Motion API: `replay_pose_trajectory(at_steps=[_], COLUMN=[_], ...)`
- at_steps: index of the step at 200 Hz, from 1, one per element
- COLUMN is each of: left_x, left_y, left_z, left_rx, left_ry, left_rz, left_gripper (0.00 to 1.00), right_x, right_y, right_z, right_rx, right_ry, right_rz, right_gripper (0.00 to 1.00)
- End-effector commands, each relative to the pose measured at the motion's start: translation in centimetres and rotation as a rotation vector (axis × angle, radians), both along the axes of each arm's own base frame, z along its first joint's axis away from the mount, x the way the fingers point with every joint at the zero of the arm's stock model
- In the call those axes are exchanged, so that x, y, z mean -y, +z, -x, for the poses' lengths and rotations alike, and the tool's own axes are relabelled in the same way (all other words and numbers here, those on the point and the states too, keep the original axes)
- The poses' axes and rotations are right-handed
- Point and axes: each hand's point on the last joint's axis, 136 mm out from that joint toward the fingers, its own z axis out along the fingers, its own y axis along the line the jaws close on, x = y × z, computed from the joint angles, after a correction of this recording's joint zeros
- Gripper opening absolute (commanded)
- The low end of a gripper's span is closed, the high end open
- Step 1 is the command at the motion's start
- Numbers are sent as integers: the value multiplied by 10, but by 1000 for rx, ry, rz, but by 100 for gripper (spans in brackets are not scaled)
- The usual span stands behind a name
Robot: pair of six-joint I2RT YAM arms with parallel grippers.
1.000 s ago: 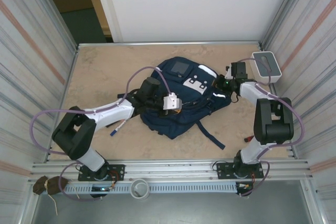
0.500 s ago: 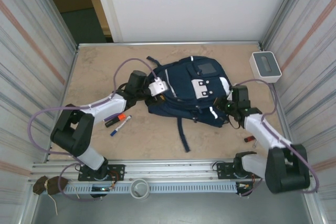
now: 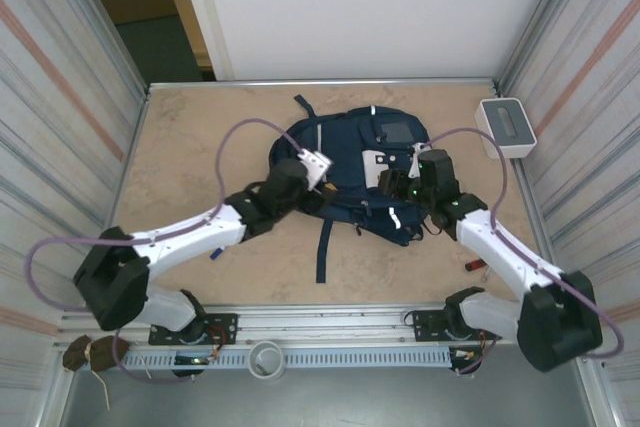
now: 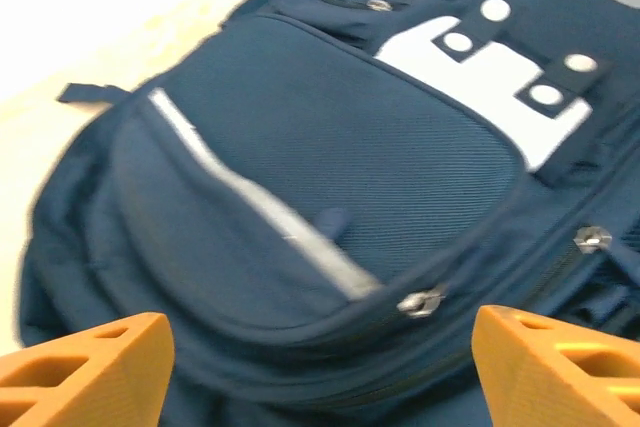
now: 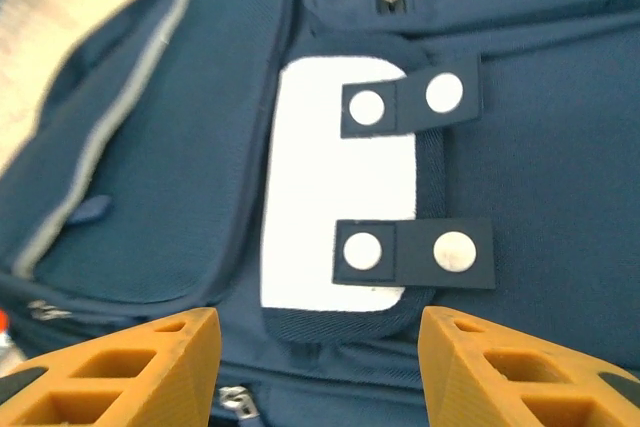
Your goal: Pack the student bag
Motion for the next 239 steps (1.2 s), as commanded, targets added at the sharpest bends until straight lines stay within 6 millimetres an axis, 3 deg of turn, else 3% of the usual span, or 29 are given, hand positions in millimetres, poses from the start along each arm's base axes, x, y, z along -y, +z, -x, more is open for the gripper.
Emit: replay_pose_trajectory(at_steps=[1, 27, 48, 98, 147, 239], left_x=[6, 23, 30, 15, -12, -38], left_y=[3, -17, -34, -41, -54, -66], left_z=[-15, -26, -34, -41, -27, -2], left_rx=[68, 95, 88, 114, 43, -70], left_ry=[136, 163, 174, 229, 257, 258], left_rz=[-114, -227, -296, -380, -327, -204], left_gripper=[85, 98, 99, 99, 86, 65], right_x=[4, 15, 20, 29, 29, 28], right_y=[-5, -31, -41, -53, -58, -59], right_z=[-16, -19, -17, -11, -10, -10], right_rx=[3, -75, -97, -127, -143, -148], right_ry=[-29, -72, -80, -97, -87, -73], right_rz=[24, 14, 9, 46, 51, 62], right_gripper=[53, 53, 53, 52, 52, 51])
